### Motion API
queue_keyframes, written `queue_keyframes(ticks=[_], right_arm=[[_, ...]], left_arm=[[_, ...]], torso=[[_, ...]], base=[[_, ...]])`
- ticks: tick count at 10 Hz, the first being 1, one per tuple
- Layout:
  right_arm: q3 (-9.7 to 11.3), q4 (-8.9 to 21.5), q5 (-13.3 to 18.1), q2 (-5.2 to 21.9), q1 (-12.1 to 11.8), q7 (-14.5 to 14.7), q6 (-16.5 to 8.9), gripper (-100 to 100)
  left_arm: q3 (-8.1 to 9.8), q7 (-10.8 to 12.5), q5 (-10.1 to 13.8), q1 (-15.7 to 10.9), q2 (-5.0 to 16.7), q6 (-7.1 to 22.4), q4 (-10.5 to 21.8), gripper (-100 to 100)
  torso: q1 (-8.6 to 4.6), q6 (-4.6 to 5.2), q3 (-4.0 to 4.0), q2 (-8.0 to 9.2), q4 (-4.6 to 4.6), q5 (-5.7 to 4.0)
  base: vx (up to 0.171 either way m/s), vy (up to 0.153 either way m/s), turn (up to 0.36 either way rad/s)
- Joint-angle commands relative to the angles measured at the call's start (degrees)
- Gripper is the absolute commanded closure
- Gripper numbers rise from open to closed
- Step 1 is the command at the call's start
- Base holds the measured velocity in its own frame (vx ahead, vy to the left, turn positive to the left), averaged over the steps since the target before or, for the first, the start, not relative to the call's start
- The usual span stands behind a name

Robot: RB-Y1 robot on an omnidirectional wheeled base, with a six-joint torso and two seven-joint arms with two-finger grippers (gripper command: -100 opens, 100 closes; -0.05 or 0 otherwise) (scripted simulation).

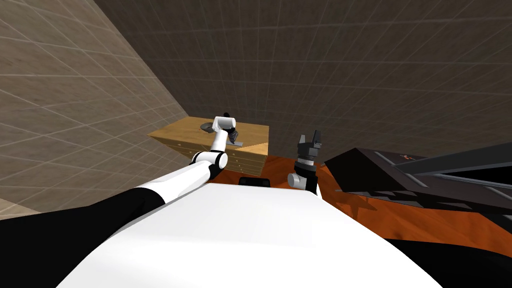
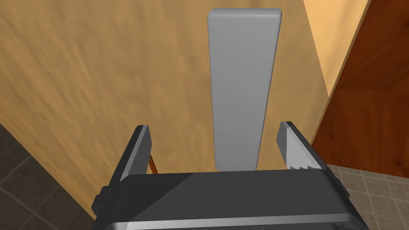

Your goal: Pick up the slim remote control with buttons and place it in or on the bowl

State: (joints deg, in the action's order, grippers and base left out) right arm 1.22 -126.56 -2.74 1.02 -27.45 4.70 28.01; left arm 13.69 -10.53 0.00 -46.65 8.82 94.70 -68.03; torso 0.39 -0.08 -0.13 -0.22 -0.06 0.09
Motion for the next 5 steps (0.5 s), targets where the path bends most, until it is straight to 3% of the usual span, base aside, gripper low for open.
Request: queue_keyframes(ticks=[1,3,5], right_arm=[[0.0,0.0,0.0,0.0,0.0,0.0,0.0,0],[0.0,0.0,0.0,0.0,0.0,0.0,0.0,0],[0.0,0.0,0.0,0.0,0.0,0.0,0.0,0]], left_arm=[[0.35,0.2,-0.7,-0.7,-0.5,2.9,1.3,-100],[0.55,0.5,-1.4,-1.3,-1.2,5.2,2.6,-100],[0.86,1.0,-2.5,-2.2,-2.9,8.5,4.9,-100]], torso=[[0.0,0.0,0.0,0.0,0.0,0.0],[-0.01,0.0,-0.02,-0.03,0.0,0.0],[0.17,0.01,-0.06,-0.11,-0.02,0.03]], base=[[0.055,0.109,-0.06],[0.054,0.106,-0.049],[0.073,0.167,-0.095]])
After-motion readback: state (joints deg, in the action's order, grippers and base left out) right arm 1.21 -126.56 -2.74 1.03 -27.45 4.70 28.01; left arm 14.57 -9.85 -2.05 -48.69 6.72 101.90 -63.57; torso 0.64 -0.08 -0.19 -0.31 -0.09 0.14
